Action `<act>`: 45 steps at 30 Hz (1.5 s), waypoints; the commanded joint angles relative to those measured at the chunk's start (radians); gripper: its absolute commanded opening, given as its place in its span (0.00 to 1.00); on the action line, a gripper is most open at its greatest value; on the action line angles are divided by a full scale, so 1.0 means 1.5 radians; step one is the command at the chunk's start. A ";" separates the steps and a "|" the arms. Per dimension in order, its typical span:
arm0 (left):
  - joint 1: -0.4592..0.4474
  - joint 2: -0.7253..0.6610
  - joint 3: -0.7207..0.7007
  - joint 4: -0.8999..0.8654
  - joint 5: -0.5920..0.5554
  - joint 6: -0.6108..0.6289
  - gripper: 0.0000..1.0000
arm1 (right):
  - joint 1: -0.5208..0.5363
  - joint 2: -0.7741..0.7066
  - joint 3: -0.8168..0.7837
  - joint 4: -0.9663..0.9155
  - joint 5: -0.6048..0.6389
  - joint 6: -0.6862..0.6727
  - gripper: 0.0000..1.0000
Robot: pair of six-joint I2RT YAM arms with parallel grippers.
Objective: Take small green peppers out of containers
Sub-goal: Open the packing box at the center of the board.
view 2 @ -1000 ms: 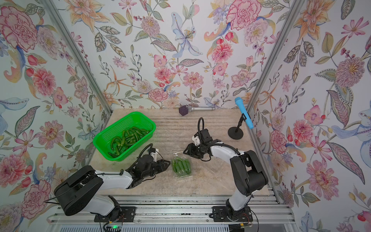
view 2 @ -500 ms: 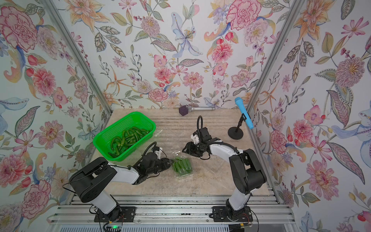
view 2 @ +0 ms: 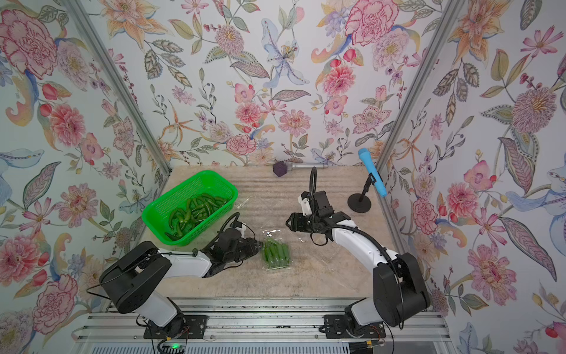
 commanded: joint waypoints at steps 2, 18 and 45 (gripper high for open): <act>0.008 -0.012 0.013 -0.028 -0.033 -0.037 0.24 | 0.080 -0.054 -0.037 -0.049 0.120 -0.002 0.58; 0.007 0.030 0.021 0.003 -0.010 -0.068 0.24 | 0.385 0.097 0.058 -0.095 0.367 0.028 0.61; 0.007 0.051 0.008 0.058 0.014 -0.077 0.23 | 0.408 0.189 0.064 -0.094 0.438 0.061 0.58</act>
